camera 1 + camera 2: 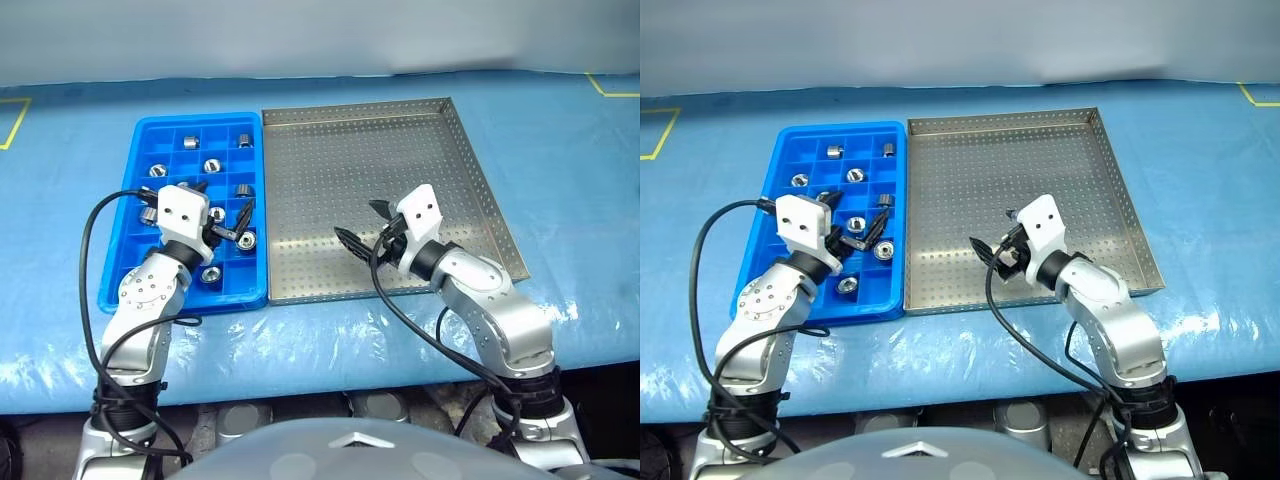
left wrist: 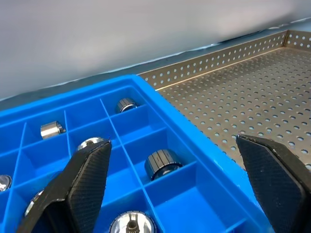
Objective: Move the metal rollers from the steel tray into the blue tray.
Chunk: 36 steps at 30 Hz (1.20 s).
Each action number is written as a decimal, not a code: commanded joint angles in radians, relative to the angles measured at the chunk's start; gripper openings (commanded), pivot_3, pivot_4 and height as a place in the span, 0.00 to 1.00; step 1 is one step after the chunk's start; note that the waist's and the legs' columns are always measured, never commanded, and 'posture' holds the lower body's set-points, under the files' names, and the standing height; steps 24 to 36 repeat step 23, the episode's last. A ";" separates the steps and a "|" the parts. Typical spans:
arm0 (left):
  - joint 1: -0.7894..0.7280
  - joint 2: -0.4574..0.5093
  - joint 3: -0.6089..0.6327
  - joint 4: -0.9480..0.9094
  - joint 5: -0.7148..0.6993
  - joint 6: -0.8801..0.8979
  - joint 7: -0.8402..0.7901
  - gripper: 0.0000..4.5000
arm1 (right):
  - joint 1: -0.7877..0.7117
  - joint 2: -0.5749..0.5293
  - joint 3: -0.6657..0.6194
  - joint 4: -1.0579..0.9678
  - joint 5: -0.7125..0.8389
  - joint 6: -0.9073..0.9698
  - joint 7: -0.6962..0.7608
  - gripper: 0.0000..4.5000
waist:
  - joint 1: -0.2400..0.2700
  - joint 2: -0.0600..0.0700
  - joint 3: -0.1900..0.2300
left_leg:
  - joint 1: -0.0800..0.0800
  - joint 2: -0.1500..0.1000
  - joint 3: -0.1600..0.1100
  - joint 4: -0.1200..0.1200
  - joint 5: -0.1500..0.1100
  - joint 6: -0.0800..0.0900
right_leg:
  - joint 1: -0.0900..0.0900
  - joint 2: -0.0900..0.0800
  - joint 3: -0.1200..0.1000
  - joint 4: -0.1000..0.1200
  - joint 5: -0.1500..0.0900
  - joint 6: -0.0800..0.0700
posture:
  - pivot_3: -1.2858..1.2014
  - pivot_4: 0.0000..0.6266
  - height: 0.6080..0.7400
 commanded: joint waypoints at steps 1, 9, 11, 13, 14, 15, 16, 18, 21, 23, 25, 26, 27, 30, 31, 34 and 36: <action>0.010 0.008 0.001 -0.017 -0.018 0.001 -0.031 1.00 | 0.014 0.004 -0.040 -0.064 0.026 0.004 -0.017 0.99 | -0.002 0.000 0.000 | 0.000 0.000 0.000 0.000 0.000 0.000 | 0.000 0.000 0.000 0.000 0.000 0.000 | 0.47 0.24 1.00; 0.029 0.021 0.001 -0.039 -0.028 0.017 -0.081 1.00 | 0.006 0.014 -0.061 -0.042 0.035 -0.003 -0.032 0.99 | -0.005 0.000 0.000 | 0.000 0.000 0.000 0.000 0.000 0.000 | 0.000 0.000 0.000 0.000 0.000 0.000 | 0.48 0.24 1.00; 0.036 0.025 0.001 -0.045 -0.029 0.019 -0.090 1.00 | -0.002 0.016 -0.060 -0.033 0.036 -0.004 -0.031 0.99 | -0.006 0.000 0.000 | 0.000 0.000 0.000 0.000 0.000 0.000 | 0.000 0.000 0.000 0.000 0.000 0.000 | 0.48 0.24 1.00; 0.039 0.022 0.002 -0.048 -0.028 0.022 -0.088 1.00 | -0.008 0.018 -0.058 -0.025 0.036 -0.006 -0.030 0.99 | -0.005 0.000 0.000 | 0.001 0.000 0.000 0.000 0.000 0.000 | 0.000 0.000 0.000 0.000 0.000 0.000 | 0.48 0.24 1.00; 0.041 0.022 0.001 -0.049 -0.026 0.022 -0.087 1.00 | -0.011 0.019 -0.055 -0.021 0.035 -0.007 -0.030 0.99 | -0.004 0.000 0.000 | 0.001 0.000 0.000 0.000 0.000 0.000 | 0.000 0.000 0.000 0.000 0.000 0.000 | 0.48 0.24 1.00; 0.043 0.022 0.001 -0.050 -0.025 0.022 -0.088 1.00 | -0.013 0.019 -0.053 -0.018 0.033 -0.008 -0.030 0.99 | -0.004 0.000 0.000 | 0.001 0.000 0.000 0.000 0.000 0.000 | 0.000 0.000 0.000 0.000 0.000 0.000 | 0.48 0.24 1.00; 0.046 0.021 -0.001 -0.053 -0.028 0.023 -0.090 1.00 | -0.015 0.018 -0.050 -0.015 0.030 -0.009 -0.030 0.99 | -0.003 0.000 0.000 | 0.001 0.000 0.000 0.000 0.000 0.000 | 0.001 0.000 0.000 0.000 0.000 0.000 | 0.48 0.24 1.00; 0.049 0.018 -0.003 -0.056 -0.028 0.025 -0.090 1.00 | -0.018 0.018 -0.048 -0.010 0.028 -0.011 -0.030 0.99 | -0.003 0.000 0.000 | 0.001 0.000 0.000 0.000 0.000 0.000 | 0.001 0.000 0.000 0.000 0.000 0.000 | 0.48 0.24 1.00; 0.053 0.015 -0.006 -0.058 -0.027 0.024 -0.088 1.00 | -0.024 0.020 -0.045 -0.001 0.022 -0.015 -0.033 0.99 | -0.003 0.000 0.000 | 0.001 0.000 0.000 0.000 0.000 0.000 | 0.001 0.000 0.000 0.000 0.000 0.000 | 0.48 0.24 1.00; 0.055 0.015 -0.006 -0.058 -0.026 0.021 -0.087 1.00 | -0.026 0.021 -0.044 0.000 0.021 -0.014 -0.034 0.99 | -0.003 0.000 0.000 | 0.001 0.000 0.000 0.000 0.000 0.000 | 0.001 0.000 0.000 0.000 0.000 0.000 | 0.48 0.24 1.00; 0.055 0.015 -0.006 -0.058 -0.026 0.021 -0.087 1.00 | -0.026 0.021 -0.044 0.000 0.021 -0.014 -0.034 0.99 | -0.003 0.000 0.000 | 0.001 0.000 0.000 0.000 0.000 0.000 | 0.001 0.000 0.000 0.000 0.000 0.000 | 0.48 0.24 1.00; 0.055 0.015 -0.006 -0.058 -0.026 0.021 -0.087 1.00 | -0.026 0.021 -0.044 0.000 0.021 -0.014 -0.034 0.99 | -0.003 0.000 0.000 | 0.001 0.000 0.000 0.000 0.000 0.000 | 0.001 0.000 0.000 0.000 0.000 0.000 | 0.48 0.24 1.00; 0.055 0.015 -0.006 -0.058 -0.026 0.021 -0.087 1.00 | -0.026 0.021 -0.044 0.000 0.021 -0.014 -0.034 0.99 | -0.003 0.000 0.000 | 0.001 0.000 0.000 0.000 0.000 0.000 | 0.001 0.000 0.000 0.000 0.000 0.000 | 0.48 0.24 1.00; 0.055 0.015 -0.006 -0.058 -0.026 0.021 -0.087 1.00 | -0.026 0.021 -0.044 0.000 0.021 -0.014 -0.034 0.99 | -0.003 0.000 0.000 | 0.001 0.000 0.000 0.000 0.000 0.000 | 0.001 0.000 0.000 0.000 0.000 0.000 | 0.48 0.24 1.00; 0.055 0.015 -0.006 -0.058 -0.026 0.021 -0.087 1.00 | -0.026 0.021 -0.044 0.000 0.021 -0.014 -0.034 0.99 | -0.003 0.000 0.000 | 0.001 0.000 0.000 0.000 0.000 0.000 | 0.001 0.000 0.000 0.000 0.000 0.000 | 0.48 0.24 1.00; 0.055 0.015 -0.006 -0.058 -0.026 0.021 -0.087 1.00 | -0.026 0.021 -0.044 0.000 0.021 -0.014 -0.034 0.99 | -0.003 0.000 0.000 | 0.001 0.000 0.000 0.000 0.000 0.000 | 0.001 0.000 0.000 0.000 0.000 0.000 | 0.48 0.24 1.00; 0.055 0.015 -0.006 -0.058 -0.026 0.021 -0.087 1.00 | -0.026 0.021 -0.044 0.000 0.021 -0.014 -0.034 0.99 | -0.003 0.000 0.000 | 0.001 0.000 0.000 0.000 0.000 0.000 | 0.001 0.000 0.000 0.000 0.000 0.000 | 0.48 0.24 1.00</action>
